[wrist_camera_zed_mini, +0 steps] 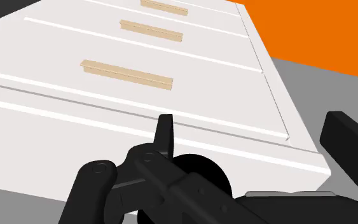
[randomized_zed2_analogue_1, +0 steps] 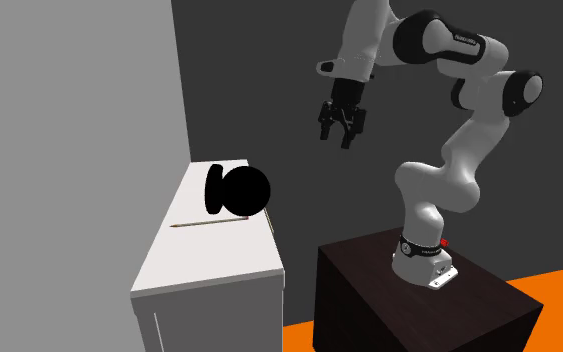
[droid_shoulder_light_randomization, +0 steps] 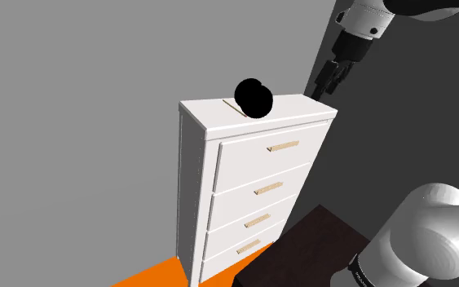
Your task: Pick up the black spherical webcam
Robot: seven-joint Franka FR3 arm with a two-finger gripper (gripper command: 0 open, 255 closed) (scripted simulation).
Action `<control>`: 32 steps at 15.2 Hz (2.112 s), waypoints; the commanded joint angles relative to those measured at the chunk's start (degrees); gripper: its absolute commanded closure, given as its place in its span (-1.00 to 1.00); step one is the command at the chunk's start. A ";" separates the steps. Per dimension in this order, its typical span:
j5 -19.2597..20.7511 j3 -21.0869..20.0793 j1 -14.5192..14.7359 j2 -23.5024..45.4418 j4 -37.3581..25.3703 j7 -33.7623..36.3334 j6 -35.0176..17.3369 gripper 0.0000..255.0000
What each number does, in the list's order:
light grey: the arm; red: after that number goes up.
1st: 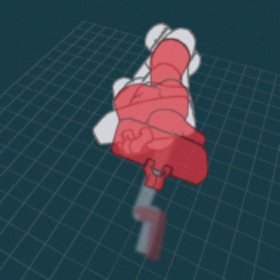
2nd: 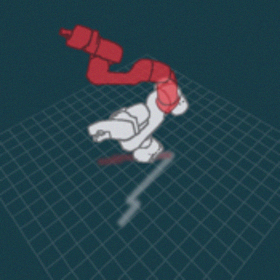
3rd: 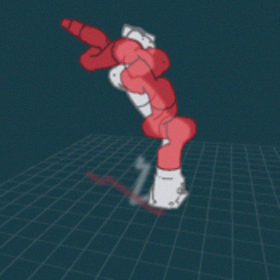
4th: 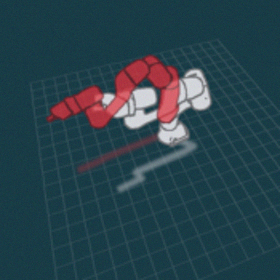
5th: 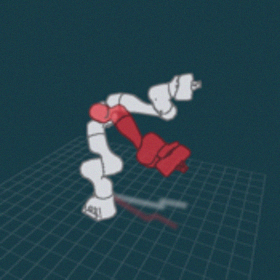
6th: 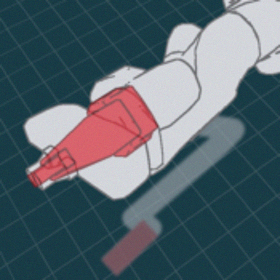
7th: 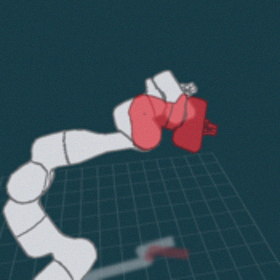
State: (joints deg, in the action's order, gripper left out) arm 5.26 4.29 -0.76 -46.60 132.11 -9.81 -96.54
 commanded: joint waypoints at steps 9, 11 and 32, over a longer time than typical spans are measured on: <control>1.43 16.76 8.39 13.06 -9.23 -32.75 -5.12 -1.00; 0.20 20.78 11.03 17.60 -13.10 -41.15 -5.57 -1.00; -31.94 34.60 11.04 69.02 -61.15 -107.16 10.07 -1.00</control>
State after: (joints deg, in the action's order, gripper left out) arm -26.68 38.94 10.15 22.39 70.22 -116.64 -85.73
